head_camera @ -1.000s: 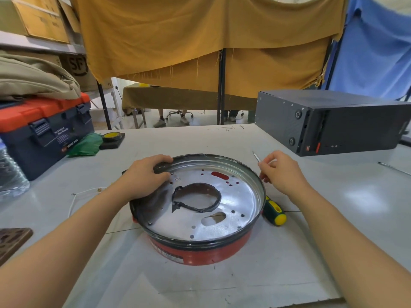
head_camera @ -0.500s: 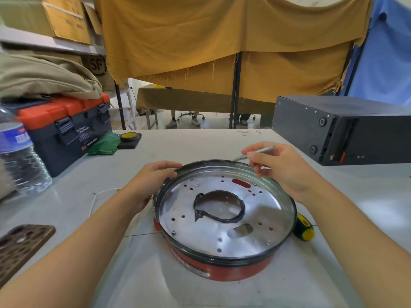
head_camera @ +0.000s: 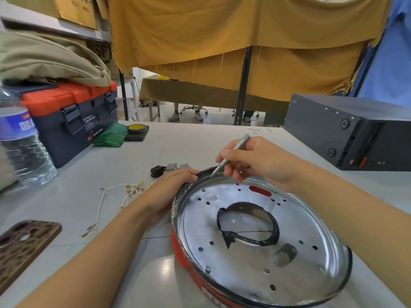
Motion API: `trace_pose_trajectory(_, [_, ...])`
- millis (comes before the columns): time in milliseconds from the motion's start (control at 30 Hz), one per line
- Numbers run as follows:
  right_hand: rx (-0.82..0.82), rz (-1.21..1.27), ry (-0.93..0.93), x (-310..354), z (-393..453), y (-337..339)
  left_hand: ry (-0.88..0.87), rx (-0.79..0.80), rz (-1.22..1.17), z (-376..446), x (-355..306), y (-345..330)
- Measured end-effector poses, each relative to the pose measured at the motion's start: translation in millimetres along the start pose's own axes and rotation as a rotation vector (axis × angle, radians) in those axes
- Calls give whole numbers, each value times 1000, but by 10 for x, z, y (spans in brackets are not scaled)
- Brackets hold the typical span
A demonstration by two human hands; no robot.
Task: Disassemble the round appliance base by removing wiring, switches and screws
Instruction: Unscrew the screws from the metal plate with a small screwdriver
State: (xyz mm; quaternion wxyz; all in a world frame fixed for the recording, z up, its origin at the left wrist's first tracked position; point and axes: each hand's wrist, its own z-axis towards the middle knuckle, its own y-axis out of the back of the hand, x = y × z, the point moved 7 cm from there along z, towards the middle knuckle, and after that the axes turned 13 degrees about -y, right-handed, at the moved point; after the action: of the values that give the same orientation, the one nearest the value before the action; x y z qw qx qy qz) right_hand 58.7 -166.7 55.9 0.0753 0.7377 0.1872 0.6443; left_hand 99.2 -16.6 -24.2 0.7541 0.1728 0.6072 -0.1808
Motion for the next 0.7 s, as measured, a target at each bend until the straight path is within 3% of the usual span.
trace_pose_trajectory(167, [4,-68,-18,41,168,-157,26,-36,-61,24,21,-36])
trace_pose_trajectory(267, [-28,-102,-36,-25,244,-181,70,-77,58,110,-10,-56])
trace_pose_trajectory(400, [-41,-10,-50,-194,284,-207,65,-7,162,145,-23,-116])
trace_pose_trajectory(700, [-26,7,-35,-278,329,-214,165,-57,87,152,-36,-153])
